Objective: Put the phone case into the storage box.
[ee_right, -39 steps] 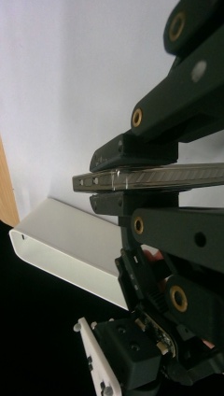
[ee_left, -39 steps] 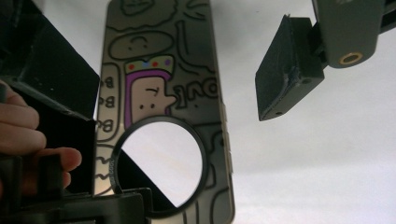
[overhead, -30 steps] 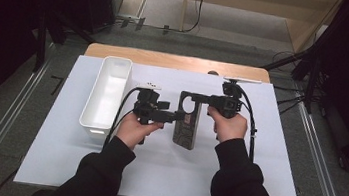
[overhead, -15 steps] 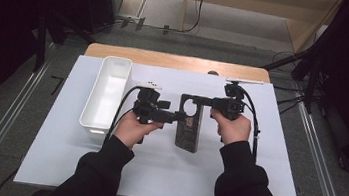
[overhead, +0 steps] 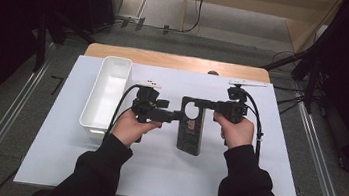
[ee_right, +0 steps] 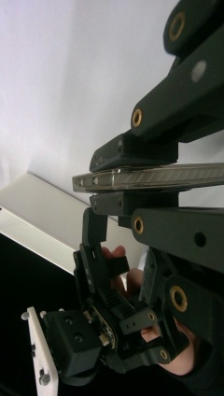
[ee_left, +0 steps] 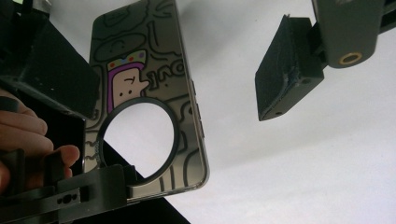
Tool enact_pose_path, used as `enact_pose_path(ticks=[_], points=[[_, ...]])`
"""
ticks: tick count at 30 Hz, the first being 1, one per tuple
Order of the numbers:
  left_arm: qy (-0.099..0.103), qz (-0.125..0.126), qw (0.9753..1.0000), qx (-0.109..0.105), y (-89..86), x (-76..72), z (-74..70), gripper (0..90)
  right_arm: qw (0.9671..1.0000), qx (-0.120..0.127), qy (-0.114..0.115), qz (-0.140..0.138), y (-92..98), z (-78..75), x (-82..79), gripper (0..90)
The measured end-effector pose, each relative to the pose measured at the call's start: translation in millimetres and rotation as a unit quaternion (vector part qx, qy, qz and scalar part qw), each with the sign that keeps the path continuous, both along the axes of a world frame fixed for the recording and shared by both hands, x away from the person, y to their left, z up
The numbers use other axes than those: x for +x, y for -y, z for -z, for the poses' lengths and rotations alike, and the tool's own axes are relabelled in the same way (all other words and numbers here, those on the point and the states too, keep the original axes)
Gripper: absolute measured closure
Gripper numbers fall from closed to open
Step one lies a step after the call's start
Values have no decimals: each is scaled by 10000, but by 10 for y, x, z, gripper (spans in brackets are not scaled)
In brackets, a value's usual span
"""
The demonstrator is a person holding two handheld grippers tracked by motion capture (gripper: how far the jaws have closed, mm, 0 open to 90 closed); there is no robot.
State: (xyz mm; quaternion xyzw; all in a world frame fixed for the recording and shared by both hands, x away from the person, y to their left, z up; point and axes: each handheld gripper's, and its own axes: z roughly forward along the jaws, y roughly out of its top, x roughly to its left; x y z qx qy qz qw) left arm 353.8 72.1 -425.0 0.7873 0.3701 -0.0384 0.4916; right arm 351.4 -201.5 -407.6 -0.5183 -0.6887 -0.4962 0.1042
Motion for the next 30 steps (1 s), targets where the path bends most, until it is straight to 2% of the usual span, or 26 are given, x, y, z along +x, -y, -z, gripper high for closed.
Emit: enact_pose_path(ticks=[2,15,25,27,30], points=[[27,51,10000,11,2,2,-4,179,10000,44,27,-41,-5,9,-16,771],[9,204,9998,-5,-2,8,-12,178,9993,201,166,-283,25,101,-56,771],[-137,189,9997,-39,5,47,21,180,9984,314,281,-381,21,115,-77,770],[-156,176,9997,-14,1,59,26,214,9982,342,306,-399,13,110,-81,771],[-154,123,9998,4,5,71,32,214,9980,353,325,-418,-5,105,-87,771]])
